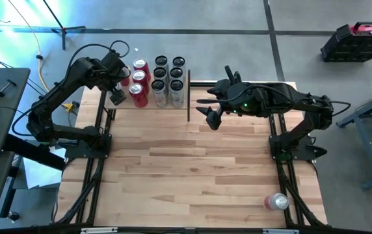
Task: Place canned beverage on shelf
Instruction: Put the left pink soda can on the shelf aligned with the other pink soda can
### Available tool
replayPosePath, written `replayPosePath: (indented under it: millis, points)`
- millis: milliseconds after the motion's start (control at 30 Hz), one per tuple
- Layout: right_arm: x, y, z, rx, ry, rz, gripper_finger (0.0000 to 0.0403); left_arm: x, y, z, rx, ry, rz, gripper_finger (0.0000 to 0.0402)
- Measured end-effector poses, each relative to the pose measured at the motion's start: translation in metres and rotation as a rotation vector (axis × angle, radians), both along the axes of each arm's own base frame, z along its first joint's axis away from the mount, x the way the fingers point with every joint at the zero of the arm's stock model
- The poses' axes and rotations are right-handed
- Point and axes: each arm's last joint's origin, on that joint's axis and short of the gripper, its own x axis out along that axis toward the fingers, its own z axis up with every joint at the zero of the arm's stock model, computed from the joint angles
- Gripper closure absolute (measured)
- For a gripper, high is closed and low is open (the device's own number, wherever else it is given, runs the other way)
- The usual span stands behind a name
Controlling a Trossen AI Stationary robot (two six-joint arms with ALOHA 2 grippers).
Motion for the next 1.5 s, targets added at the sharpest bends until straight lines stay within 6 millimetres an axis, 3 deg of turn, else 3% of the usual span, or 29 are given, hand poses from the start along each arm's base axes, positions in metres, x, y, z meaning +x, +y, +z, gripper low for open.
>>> replayPosePath:
  millis: [533,900,1500]
  points:
    - [0.000,0.000,0.000,0.013,-0.006,-0.009,0.0054,0.000,0.000,0.000,0.013,0.002,0.019,0.0063]
    - [0.000,0.000,0.000,0.013,-0.003,-0.009,0.0054,-0.002,0.001,0.001,0.053,0.050,0.028,0.0011]
    - [0.000,0.000,-0.001,0.021,-0.002,-0.015,0.0054,-0.012,-0.009,0.000,-0.008,0.136,0.093,0.0009]
